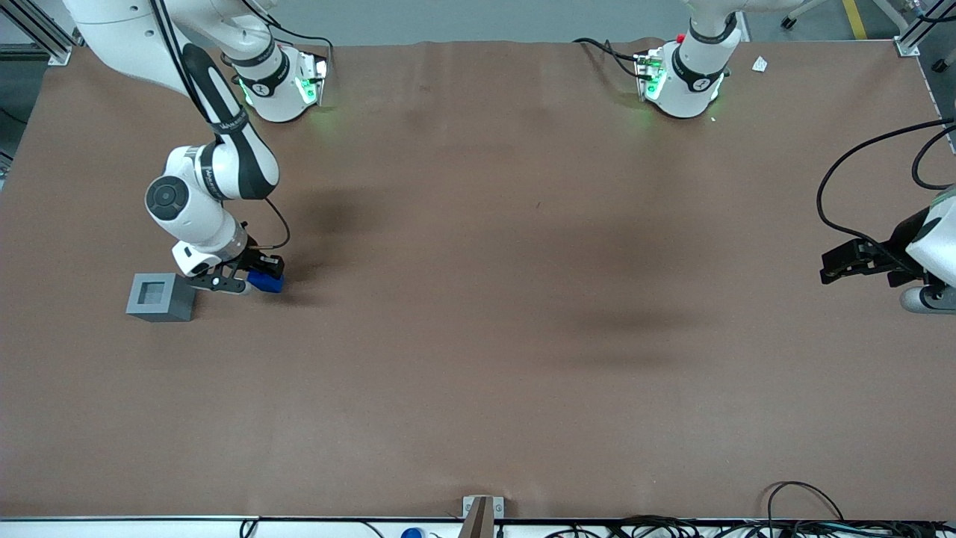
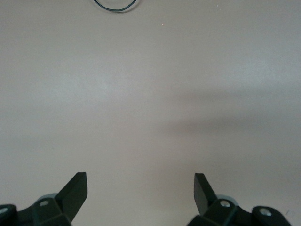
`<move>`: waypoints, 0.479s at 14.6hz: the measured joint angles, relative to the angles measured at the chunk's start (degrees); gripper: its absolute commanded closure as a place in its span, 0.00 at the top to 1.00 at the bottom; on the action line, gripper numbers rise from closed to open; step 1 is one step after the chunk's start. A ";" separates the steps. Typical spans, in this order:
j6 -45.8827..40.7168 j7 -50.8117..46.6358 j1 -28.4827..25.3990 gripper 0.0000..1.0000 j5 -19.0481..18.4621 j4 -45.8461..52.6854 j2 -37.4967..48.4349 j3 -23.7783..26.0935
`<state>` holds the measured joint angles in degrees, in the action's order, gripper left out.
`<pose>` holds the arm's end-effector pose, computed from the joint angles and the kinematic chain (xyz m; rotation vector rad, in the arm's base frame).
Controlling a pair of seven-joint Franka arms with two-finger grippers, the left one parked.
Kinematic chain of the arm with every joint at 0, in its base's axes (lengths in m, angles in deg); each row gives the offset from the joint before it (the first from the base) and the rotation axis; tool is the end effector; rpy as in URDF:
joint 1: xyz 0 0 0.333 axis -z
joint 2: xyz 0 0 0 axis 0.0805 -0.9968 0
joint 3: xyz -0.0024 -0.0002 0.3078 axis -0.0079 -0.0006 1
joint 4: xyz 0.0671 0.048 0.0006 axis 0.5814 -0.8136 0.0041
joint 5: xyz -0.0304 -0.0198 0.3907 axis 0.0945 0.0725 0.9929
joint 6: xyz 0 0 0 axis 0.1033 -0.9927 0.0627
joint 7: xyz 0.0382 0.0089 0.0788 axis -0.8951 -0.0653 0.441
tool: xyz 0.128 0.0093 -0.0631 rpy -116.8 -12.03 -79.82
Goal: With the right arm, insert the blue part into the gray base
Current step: 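Close the right gripper on the blue part and lift it, then carry the blue part over the gray base's square opening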
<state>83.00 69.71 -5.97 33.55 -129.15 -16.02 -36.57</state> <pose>0.5037 0.0401 0.1664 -3.1256 0.2471 -0.0202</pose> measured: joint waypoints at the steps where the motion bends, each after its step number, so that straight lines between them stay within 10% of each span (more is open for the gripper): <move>1: -0.93 0.00 0.07 0.11 0.00 0.87 0.16 -0.15; 7: -12.86 3.25 3.78 0.11 -0.06 9.54 1.28 -0.77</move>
<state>70.14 72.97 -2.19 33.49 -119.61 -14.75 -37.33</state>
